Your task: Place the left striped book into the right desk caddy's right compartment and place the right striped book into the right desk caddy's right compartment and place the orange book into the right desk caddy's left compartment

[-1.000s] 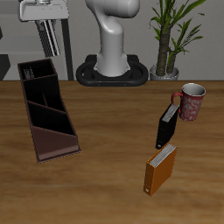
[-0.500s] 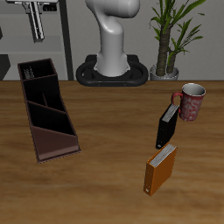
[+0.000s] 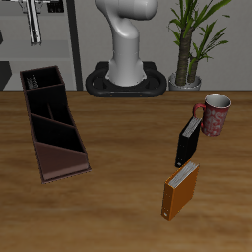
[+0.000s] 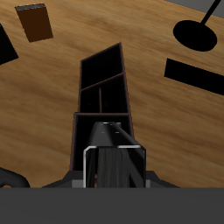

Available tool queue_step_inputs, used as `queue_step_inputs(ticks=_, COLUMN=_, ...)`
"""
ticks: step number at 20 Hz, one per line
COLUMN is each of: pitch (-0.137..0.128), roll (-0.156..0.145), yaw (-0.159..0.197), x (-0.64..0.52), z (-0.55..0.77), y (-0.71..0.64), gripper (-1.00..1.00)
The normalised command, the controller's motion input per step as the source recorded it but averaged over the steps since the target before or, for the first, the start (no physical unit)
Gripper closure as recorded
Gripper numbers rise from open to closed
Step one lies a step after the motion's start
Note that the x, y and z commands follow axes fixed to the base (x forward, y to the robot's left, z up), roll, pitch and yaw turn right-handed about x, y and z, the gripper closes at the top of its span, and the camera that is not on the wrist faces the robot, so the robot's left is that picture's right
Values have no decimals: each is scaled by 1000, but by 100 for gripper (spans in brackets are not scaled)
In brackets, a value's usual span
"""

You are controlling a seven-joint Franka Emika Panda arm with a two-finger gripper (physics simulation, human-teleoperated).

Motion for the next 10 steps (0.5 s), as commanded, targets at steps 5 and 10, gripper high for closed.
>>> queue_step_inputs(ticks=5, pitch=83, roll=17, yaw=-32, x=72, z=-309, y=183, gripper=100)
queue_step_inputs(ticks=10, pitch=5, roll=38, yaw=-14, x=-25, z=-57, y=170, gripper=100)
